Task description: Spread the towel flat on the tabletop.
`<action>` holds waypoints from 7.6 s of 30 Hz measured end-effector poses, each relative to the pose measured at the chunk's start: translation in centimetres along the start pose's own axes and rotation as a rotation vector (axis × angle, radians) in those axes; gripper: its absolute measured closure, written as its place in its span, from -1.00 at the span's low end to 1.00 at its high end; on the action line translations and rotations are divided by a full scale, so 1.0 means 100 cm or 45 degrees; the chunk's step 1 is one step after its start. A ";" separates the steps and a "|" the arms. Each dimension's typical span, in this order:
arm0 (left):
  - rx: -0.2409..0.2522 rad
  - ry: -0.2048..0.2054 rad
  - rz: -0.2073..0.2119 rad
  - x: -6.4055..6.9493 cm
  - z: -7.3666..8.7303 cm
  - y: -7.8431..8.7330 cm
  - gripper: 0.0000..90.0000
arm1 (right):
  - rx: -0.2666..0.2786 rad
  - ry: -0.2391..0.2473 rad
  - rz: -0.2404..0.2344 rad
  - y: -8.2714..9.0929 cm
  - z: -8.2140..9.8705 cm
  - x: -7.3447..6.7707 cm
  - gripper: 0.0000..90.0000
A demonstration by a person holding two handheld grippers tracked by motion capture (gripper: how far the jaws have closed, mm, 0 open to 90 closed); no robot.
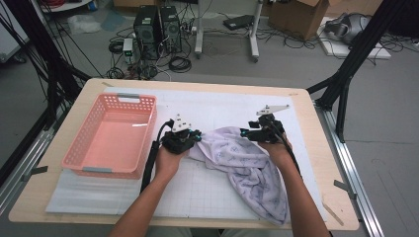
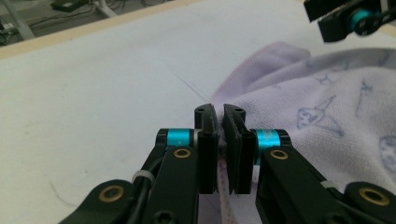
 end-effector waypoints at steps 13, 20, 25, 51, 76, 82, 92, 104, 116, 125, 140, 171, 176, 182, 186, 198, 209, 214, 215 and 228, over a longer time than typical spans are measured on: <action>-0.022 -0.009 0.032 -0.001 0.004 -0.003 0.85 | -0.301 0.251 -0.164 -0.082 0.000 -0.029 0.27; -0.027 0.040 0.021 -0.001 0.007 -0.006 0.41 | -0.194 0.165 -0.092 -0.066 -0.011 -0.009 0.88; -0.037 0.044 0.045 0.004 0.008 -0.009 0.17 | 0.000 -0.003 0.170 -0.035 -0.025 0.036 0.88; -0.194 -0.097 0.343 0.080 0.019 -0.052 0.06 | 0.148 -0.289 0.476 0.080 0.027 0.067 0.23; -0.114 -0.029 0.375 0.069 0.035 0.054 0.27 | 0.178 -0.250 0.374 0.114 0.084 0.014 0.18; -0.120 -0.064 0.393 0.076 0.000 0.002 0.07 | 0.198 -0.273 0.396 0.119 0.097 0.012 0.16; -0.276 -0.101 0.462 0.109 -0.017 -0.077 0.03 | 0.218 -0.364 0.391 0.128 0.114 0.020 0.05; -0.409 -0.371 0.450 0.143 0.005 -0.103 0.20 | 0.205 -0.396 0.380 0.124 0.124 0.025 0.04; -0.208 -0.098 0.501 0.111 -0.020 -0.083 0.96 | 0.198 -0.419 0.382 0.118 0.126 0.022 0.06; -0.085 0.051 0.280 0.042 -0.031 -0.055 0.96 | 0.203 -0.432 0.374 0.112 0.125 0.020 0.06; 0.016 0.224 -0.232 -0.063 -0.026 -0.011 0.96 | 0.208 -0.429 0.388 0.110 0.125 0.022 0.07; -0.017 0.080 0.141 0.012 0.004 -0.021 -0.02 | -0.011 -0.109 0.292 0.039 0.079 0.015 0.85; -0.038 0.078 0.158 0.014 0.007 -0.022 -0.02 | 0.056 -0.176 0.413 0.039 0.055 0.058 0.85; -0.061 0.066 0.207 0.024 0.010 -0.019 0.01 | 0.164 -0.396 0.611 0.052 0.045 0.104 0.85; -0.080 -0.001 0.238 0.033 0.013 -0.015 0.00 | 0.163 -0.462 0.622 0.057 0.052 0.106 0.76; -0.146 -0.065 0.239 0.045 0.032 -0.014 -0.05 | 0.203 -0.337 0.444 0.089 0.078 0.028 0.22; -0.181 0.007 0.211 0.053 0.029 -0.030 0.61 | 0.033 -0.261 0.177 0.067 0.110 -0.048 0.11; -0.085 0.100 0.155 0.038 0.021 -0.025 0.63 | -0.059 -0.113 0.099 0.039 0.112 -0.080 0.20; -0.070 0.111 0.144 0.035 0.020 -0.023 0.63 | -0.063 -0.062 0.127 0.038 0.111 -0.082 0.29; -0.009 0.104 0.143 0.030 0.015 -0.018 0.65 | -0.051 -0.149 0.413 0.098 0.121 0.005 0.97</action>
Point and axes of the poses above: each handheld gripper's, and its own axes: y roughly backward along the jaws, z roughly out of its underside, x roughly to its right, the point moved 7 cm from there along -y, roughly forward along the jaws
